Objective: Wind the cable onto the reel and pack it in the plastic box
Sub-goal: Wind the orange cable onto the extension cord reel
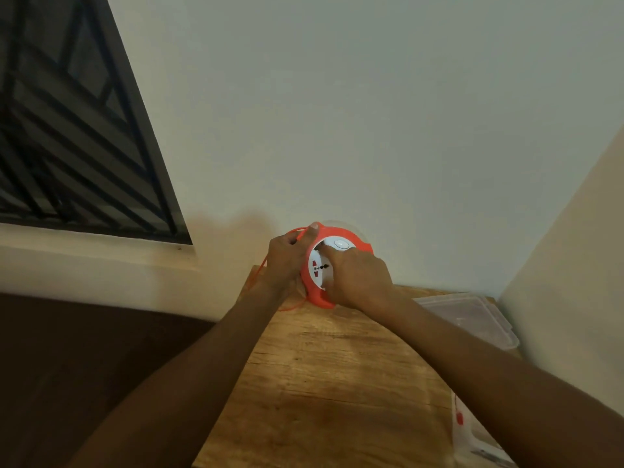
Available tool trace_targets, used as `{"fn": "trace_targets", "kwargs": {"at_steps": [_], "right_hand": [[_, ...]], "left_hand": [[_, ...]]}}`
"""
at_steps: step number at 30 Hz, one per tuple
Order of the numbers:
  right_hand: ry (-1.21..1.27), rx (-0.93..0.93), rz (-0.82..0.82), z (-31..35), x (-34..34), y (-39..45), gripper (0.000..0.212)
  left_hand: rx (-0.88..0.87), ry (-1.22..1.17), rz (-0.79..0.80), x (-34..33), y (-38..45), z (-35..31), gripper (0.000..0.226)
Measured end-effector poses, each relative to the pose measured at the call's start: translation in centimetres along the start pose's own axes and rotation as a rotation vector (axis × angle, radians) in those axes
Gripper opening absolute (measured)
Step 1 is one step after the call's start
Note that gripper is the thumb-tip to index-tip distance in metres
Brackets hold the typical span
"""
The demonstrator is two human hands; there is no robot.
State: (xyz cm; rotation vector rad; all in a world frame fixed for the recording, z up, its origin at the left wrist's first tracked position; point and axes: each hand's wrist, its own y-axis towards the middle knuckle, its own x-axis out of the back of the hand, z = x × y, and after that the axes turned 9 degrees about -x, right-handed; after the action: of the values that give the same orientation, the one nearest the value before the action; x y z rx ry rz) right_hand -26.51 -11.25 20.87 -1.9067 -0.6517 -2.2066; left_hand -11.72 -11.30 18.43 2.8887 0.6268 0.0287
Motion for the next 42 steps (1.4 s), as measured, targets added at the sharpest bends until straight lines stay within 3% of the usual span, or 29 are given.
{"fn": "trace_targets", "kwargs": {"at_steps": [4, 6, 9, 11, 13, 17, 20, 22, 25, 27, 30, 32, 37, 42], "right_hand": [[0.263, -0.212, -0.034, 0.4, -1.6, -0.2, 0.069], [0.763, -0.526, 0.054, 1.3, -2.0, -0.7, 0.065], [1.695, -1.069, 0.303, 3.2, -2.7, -2.0, 0.037], [1.953, -1.194, 0.292, 4.5, -3.3, -3.1, 0.027], [2.035, -1.187, 0.23, 5.3, -3.2, -3.9, 0.03], [1.753, -0.954, 0.29, 4.9, -2.3, -5.7, 0.039], [1.274, -0.706, 0.081, 3.5, -2.3, -7.4, 0.035], [0.813, -0.417, -0.05, 2.5, -2.4, -8.1, 0.031], [0.36, -0.088, 0.116, 1.2, -3.4, -8.1, 0.054], [0.175, 0.002, 0.262, 0.7, -4.2, -8.0, 0.072], [-0.05, 0.057, 0.341, -0.1, -5.1, -7.8, 0.086], [-0.156, 0.111, 0.357, -0.7, -5.5, -7.5, 0.085], [-0.201, 0.228, 0.273, -2.6, -7.1, -7.1, 0.082], [0.086, 0.034, 0.166, -4.3, -8.1, -7.0, 0.068]], "left_hand": [[-0.05, 0.017, -0.103, -0.5, -0.9, 0.9, 0.037], [-0.116, 0.073, -0.17, -0.9, -1.4, 1.6, 0.041], [-0.149, 0.121, -0.172, -1.1, -1.8, 3.0, 0.045], [-0.187, 0.149, -0.121, -0.6, -1.7, 3.8, 0.055], [-0.189, 0.118, -0.065, -0.2, -1.5, 4.1, 0.063], [-0.02, -0.071, 0.008, 0.8, -1.6, 4.4, 0.072], [0.108, -0.138, 0.016, 1.9, -1.3, 4.8, 0.07], [0.147, -0.142, 0.034, 2.3, -1.5, 5.1, 0.067], [0.167, -0.095, 0.104, 2.4, -2.3, 5.6, 0.063], [0.182, -0.048, 0.165, 2.2, -2.9, 6.1, 0.062], [0.175, 0.027, 0.223, 1.6, -3.6, 6.7, 0.058], [0.155, 0.073, 0.262, 1.2, -4.3, 6.9, 0.065], [0.056, 0.173, 0.256, 0.2, -5.6, 7.2, 0.058], [0.128, 0.118, 0.124, -1.1, -6.1, 7.4, 0.055]]}}
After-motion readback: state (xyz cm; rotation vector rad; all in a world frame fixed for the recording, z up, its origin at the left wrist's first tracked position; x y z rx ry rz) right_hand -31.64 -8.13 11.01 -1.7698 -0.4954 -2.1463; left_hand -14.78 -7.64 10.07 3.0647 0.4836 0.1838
